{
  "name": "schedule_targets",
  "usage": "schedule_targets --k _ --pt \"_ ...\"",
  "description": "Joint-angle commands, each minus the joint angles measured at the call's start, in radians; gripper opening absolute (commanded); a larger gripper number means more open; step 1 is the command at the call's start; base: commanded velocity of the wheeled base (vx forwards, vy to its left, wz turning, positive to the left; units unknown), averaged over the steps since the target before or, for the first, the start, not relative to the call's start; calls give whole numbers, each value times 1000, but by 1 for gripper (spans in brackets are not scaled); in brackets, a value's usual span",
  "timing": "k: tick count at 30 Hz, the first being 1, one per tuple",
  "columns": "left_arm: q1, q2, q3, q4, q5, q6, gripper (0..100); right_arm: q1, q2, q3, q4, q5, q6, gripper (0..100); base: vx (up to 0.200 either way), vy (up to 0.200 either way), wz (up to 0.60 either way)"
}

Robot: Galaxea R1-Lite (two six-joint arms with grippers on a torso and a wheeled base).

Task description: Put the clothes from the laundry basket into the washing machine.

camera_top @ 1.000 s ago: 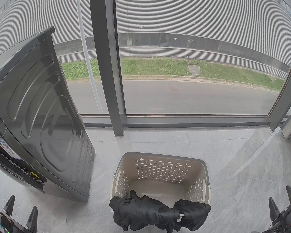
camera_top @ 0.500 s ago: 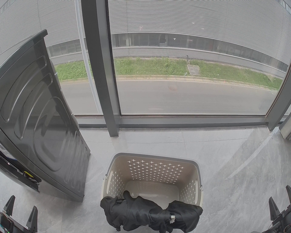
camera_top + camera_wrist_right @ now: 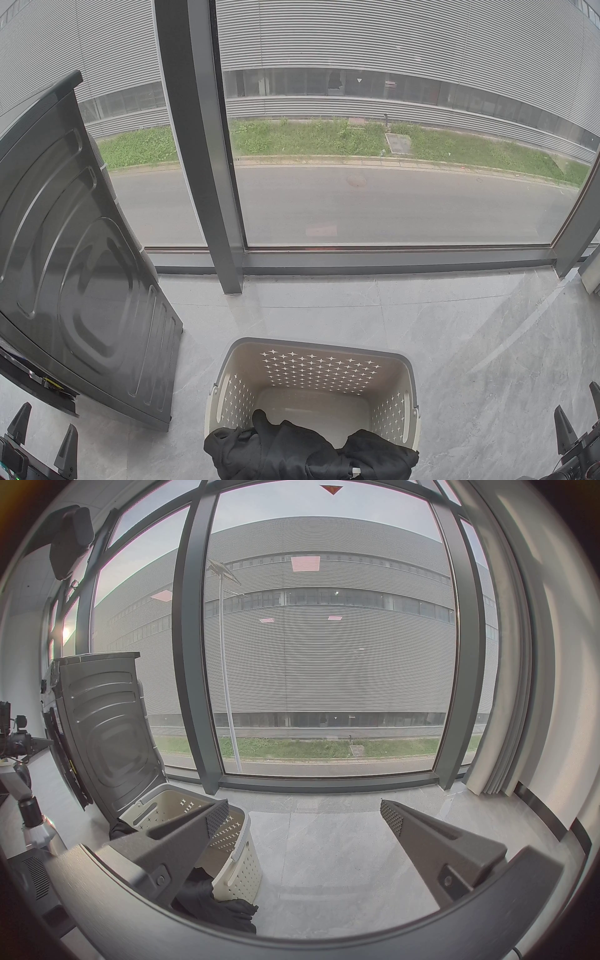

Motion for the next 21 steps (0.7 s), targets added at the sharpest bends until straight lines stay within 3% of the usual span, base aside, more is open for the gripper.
schedule_targets --k 1,9,21 --pt "0 -13 15 0 0 -1 100 0 -16 18 0 0 0 100 200 0 0" --pt "0 -13 15 0 0 -1 100 0 -16 18 0 0 0 100 200 0 0" --pt "0 -13 15 0 0 -1 100 0 -16 18 0 0 0 100 0 0 0"
